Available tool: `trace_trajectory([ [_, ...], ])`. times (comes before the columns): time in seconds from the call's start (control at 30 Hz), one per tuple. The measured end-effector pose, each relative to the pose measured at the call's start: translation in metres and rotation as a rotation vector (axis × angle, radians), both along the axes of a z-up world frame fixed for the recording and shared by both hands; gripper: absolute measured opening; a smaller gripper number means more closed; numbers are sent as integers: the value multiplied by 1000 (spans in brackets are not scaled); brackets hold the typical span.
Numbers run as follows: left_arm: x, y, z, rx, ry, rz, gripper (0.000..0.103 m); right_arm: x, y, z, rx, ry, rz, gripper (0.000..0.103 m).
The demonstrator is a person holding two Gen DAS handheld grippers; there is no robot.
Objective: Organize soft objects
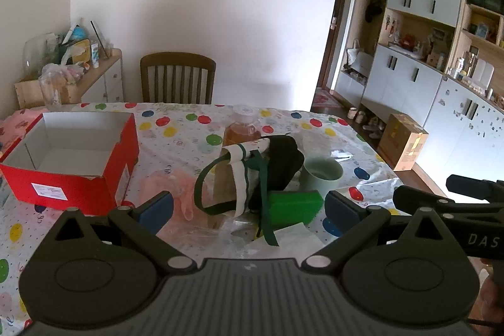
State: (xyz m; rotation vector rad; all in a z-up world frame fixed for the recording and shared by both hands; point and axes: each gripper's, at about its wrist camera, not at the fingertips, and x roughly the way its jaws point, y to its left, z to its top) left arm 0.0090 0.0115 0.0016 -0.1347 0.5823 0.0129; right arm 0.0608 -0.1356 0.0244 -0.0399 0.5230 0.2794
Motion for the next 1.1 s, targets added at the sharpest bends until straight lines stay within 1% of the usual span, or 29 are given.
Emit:
trace_trajectory([
  [0.47,-3,8,0,-7,-3,1,103,-3,5,3,3,-16,12,101],
  [0.7,-7,15,1,-10,-16,29,103,-5,6,4,3,-26,12,100],
  [1.1,-8,10,2,-5,-32,21,103,-4,6,4,2,-30,19,100],
])
